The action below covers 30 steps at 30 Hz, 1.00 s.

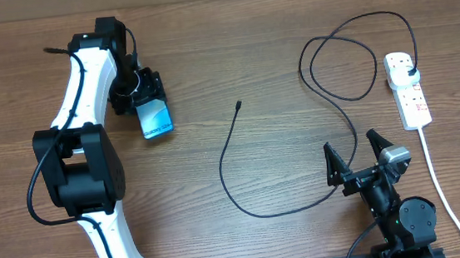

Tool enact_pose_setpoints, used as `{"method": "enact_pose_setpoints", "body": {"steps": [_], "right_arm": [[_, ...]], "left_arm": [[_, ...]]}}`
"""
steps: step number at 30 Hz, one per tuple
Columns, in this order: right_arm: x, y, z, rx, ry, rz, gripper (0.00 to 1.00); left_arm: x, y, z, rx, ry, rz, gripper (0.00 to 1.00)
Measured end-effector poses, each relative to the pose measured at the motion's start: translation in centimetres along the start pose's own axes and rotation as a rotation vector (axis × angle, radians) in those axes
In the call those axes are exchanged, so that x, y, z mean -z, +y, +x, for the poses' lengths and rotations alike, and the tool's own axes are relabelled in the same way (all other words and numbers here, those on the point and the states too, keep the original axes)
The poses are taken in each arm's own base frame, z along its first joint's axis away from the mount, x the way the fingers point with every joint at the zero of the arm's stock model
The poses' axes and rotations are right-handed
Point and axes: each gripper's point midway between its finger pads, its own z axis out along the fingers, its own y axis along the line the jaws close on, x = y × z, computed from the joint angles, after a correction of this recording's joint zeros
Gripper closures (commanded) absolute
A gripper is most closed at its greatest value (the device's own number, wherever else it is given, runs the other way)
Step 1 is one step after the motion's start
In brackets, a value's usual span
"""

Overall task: Plug charger to phone and switch on socket
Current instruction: 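Close the left gripper on the phone's top edge and lift it, then tilt the held phone upright and carry it toward the table center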

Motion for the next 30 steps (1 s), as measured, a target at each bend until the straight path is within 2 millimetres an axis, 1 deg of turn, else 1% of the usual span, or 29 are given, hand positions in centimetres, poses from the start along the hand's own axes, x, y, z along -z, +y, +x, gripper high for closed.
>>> {"method": "enact_pose_setpoints", "body": {"steps": [6,11,14,20,24,26,30], "right_arm": [[0.0,0.0,0.0,0.0,0.0,0.0,0.0],[0.0,0.0,0.0,0.0,0.0,0.0,0.0],[0.0,0.0,0.0,0.0,0.0,0.0,0.0],[0.0,0.0,0.0,0.0,0.0,0.0,0.0],[0.0,0.0,0.0,0.0,0.001,0.0,0.0],[0.0,0.0,0.0,0.0,0.0,0.0,0.0],[0.0,0.0,0.0,0.0,0.0,0.0,0.0]], "left_arm": [[0.3,-3.2,1.1,0.1,0.069,0.185,0.37],[1.4,-6.3,2.9,0.193,0.188,0.366,0.38],[2.2,-7.4,4.1,0.252,0.264,0.432,0.4],[3.4,-8.6,6.4,0.356,0.404,0.482,0.4],[3.9,-9.2,7.7,0.392,0.471,0.486,0.46],[4.2,-9.5,8.3,0.4,0.5,0.491,0.47],[4.7,-9.9,9.2,0.44,0.553,0.494,0.44]]}}
